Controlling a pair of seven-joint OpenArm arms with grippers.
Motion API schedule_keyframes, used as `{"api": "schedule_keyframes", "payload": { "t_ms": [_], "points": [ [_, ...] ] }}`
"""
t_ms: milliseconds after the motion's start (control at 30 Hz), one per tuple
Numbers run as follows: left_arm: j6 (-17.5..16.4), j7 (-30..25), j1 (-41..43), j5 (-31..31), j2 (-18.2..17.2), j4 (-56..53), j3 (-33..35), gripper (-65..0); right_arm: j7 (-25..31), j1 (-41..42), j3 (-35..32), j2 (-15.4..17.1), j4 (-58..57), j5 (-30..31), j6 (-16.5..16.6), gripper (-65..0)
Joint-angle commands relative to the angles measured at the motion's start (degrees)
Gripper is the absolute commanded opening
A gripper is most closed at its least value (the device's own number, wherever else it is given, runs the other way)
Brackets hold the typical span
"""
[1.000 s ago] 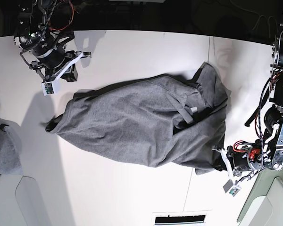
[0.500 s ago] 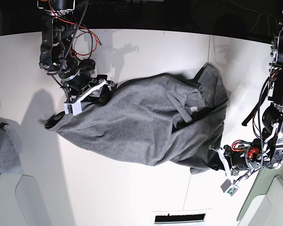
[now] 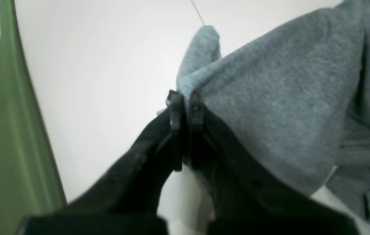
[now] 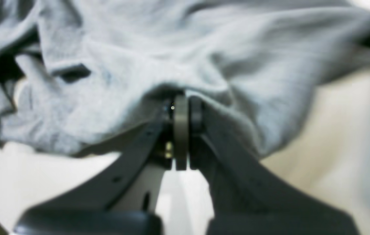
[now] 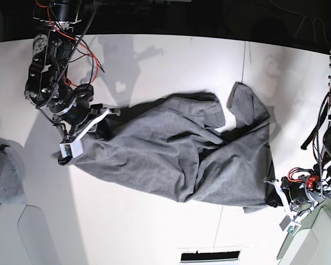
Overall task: Layout the t-shirt on the table in an organized manner, then fold the t-shirt properly
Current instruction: 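Release with the left gripper and regrasp the shirt edge nearby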
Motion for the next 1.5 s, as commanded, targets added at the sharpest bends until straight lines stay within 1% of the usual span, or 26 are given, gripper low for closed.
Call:
{"api": "schedule_keyframes", "payload": {
  "t_ms": [0,67,167,200,267,333,433,533,600,667,700,733,767,800,867,933,1000,1133,1167,1200,1267,1300,1333,1367,1400,1467],
  "points": [
    [-0.76,-1.01,-2.29,-1.79,-1.40,0.92,-0.55,-65.0,1.01,0.90,0.81,1.51,1.51,0.72,0.20,-65.0],
    [-4.22,-0.13,-2.60,-4.74,-2.56,0.92,-0.61,-65.0,0.96,0.90,2.25,3.45,1.60,0.72,0.20,-65.0],
    [-9.92,2.75,-2.60,-9.14,-3.61,0.94,-1.36,-65.0,0.11,0.81,5.01,5.75,1.60,1.84,0.22,-65.0],
    [-10.57,4.04,-2.60,-10.36,-3.78,0.94,-1.46,-65.0,0.00,0.63,5.86,6.49,1.60,2.86,0.22,-65.0],
    [-10.57,6.34,-2.60,-12.41,-3.96,1.31,-1.53,-65.0,0.00,0.04,7.39,8.15,1.57,4.90,0.22,-65.0],
    [-10.57,7.76,-2.60,-13.20,-4.09,2.91,-1.53,-64.4,-0.17,-0.07,8.87,9.22,1.60,5.25,0.24,-65.0],
    [-10.57,8.98,-2.60,-13.09,-4.74,7.61,-1.53,-53.0,-0.22,-0.04,10.75,10.84,1.60,5.95,0.24,-65.0],
    [-10.57,9.09,-2.58,-12.98,-6.16,13.40,-1.53,-46.8,-0.33,-0.04,11.89,11.87,1.57,6.32,0.24,-65.0],
    [-10.57,9.60,-2.58,-12.81,-6.47,16.24,-1.53,-40.9,-1.75,-0.04,11.98,11.76,1.57,7.21,0.24,-65.0],
    [-10.57,10.29,-2.54,-12.68,-6.29,17.44,-1.51,-34.6,-3.52,-0.04,11.85,11.67,1.57,10.05,0.24,-65.0],
    [-10.57,10.27,-2.51,-12.68,-6.05,17.44,-1.51,-32.6,-4.22,-0.04,11.87,11.52,1.57,11.63,0.22,-61.4],
    [-10.57,10.34,-2.27,-12.66,-5.77,17.42,-1.51,-32.0,-5.18,-0.04,11.87,11.28,1.57,13.57,0.24,-53.6],
    [-10.57,10.43,-1.92,-12.72,-5.51,17.42,-1.51,-32.0,-6.23,-0.04,11.87,10.95,1.57,15.28,0.24,-47.0],
    [-10.57,10.82,-1.31,-12.79,-5.33,17.42,-1.51,-32.0,-7.08,-0.04,11.87,10.56,1.57,16.63,0.37,-43.1],
    [-10.57,12.04,0.22,-15.06,-5.33,17.42,-1.51,-32.0,-9.01,-0.09,11.87,9.64,1.57,19.52,2.75,-42.3],
    [-10.57,15.02,2.34,-18.45,-5.33,17.51,-1.51,-32.0,-10.84,-0.09,11.89,8.57,1.60,22.27,4.48,-42.3],
    [-10.57,17.57,5.44,-22.56,-5.35,19.12,-1.51,-32.1,-11.52,-0.11,11.89,7.28,1.60,24.09,4.83,-42.3],
    [-10.57,16.94,14.69,-22.91,-5.38,26.80,-1.51,-32.1,-11.50,-2.03,11.87,4.28,1.60,26.58,5.42,-42.3],
    [-10.57,16.00,16.94,-21.94,-5.09,28.61,-1.51,-32.1,-11.50,-2.80,11.87,3.37,1.60,26.58,5.86,-42.3],
    [-10.57,14.53,18.99,-19.45,-4.55,29.94,-1.53,-32.1,-11.50,-3.52,11.76,2.36,1.60,26.58,6.16,-42.3],
    [-10.57,10.03,22.56,-11.30,-2.67,30.58,-1.51,-32.1,-11.04,-4.81,11.06,0.63,1.60,26.56,6.45,-42.3],
    [-10.57,7.19,24.26,-6.05,-1.49,30.58,-1.51,-32.1,-10.73,-5.42,10.47,-0.09,1.60,26.21,6.45,-42.3],
    [-9.31,4.11,25.86,-0.63,-0.28,30.58,-1.51,-32.1,-10.01,-5.84,9.62,-0.66,1.60,25.75,6.45,-42.3],
    [-7.23,1.18,27.36,4.42,0.83,30.58,-1.51,-32.1,-9.03,-6.36,8.63,-1.11,1.60,24.70,6.43,-42.3],
    [-5.31,-1.11,28.65,8.37,1.95,30.58,-1.51,-32.1,-7.76,-6.69,7.32,-1.42,1.57,23.32,6.43,-42.3],
    [-2.73,-3.72,30.53,14.25,4.07,30.58,-1.51,-32.1,-6.12,-6.91,4.59,-2.10,1.53,18.99,6.10,-42.3]
  ]
}}
